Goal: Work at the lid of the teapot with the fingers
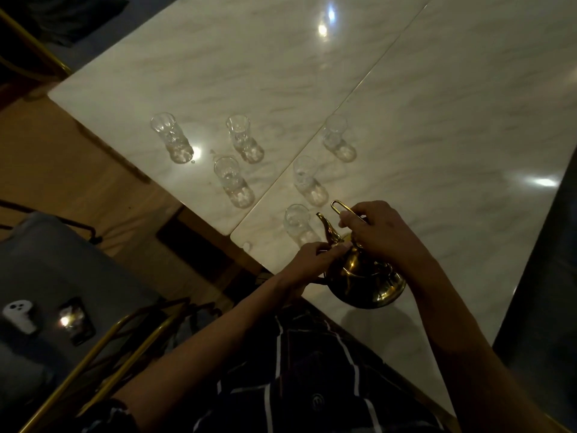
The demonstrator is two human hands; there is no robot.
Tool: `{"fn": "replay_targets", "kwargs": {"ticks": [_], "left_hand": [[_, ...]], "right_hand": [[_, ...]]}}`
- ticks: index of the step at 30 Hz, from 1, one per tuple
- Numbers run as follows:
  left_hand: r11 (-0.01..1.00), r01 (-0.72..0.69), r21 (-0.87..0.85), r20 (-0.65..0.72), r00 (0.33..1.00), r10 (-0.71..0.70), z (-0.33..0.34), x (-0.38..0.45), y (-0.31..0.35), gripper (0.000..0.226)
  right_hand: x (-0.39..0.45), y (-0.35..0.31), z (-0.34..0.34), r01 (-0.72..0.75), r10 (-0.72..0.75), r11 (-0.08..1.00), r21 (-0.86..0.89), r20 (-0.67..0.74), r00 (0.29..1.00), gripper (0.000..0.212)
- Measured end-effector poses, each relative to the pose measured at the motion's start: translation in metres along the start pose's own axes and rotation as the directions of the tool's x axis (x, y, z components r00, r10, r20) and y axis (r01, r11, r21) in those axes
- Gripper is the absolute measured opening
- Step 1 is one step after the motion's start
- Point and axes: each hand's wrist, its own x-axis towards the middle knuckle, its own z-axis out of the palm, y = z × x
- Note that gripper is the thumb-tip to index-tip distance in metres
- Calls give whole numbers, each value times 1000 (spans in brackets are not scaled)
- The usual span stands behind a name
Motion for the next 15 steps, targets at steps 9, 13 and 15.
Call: {"fn": "replay_targets", "kwargs": {"ticks": [9,13,15], "left_hand": [[1000,-14,-8,-4,1000,14,2,-4,0,80],[1000,-13,3,-4,1000,13,2,-4,0,87],[1000,-17,4,-3,1000,17,3,-4,1,87]], "right_hand": [[-3,-2,0,7,-7,1000,0,-2,1000,31],[-6,-2,-2,10,-10,1000,3,3,1000,31],[-6,-3,-3,12,-12,1000,1,5,1000,31]]}}
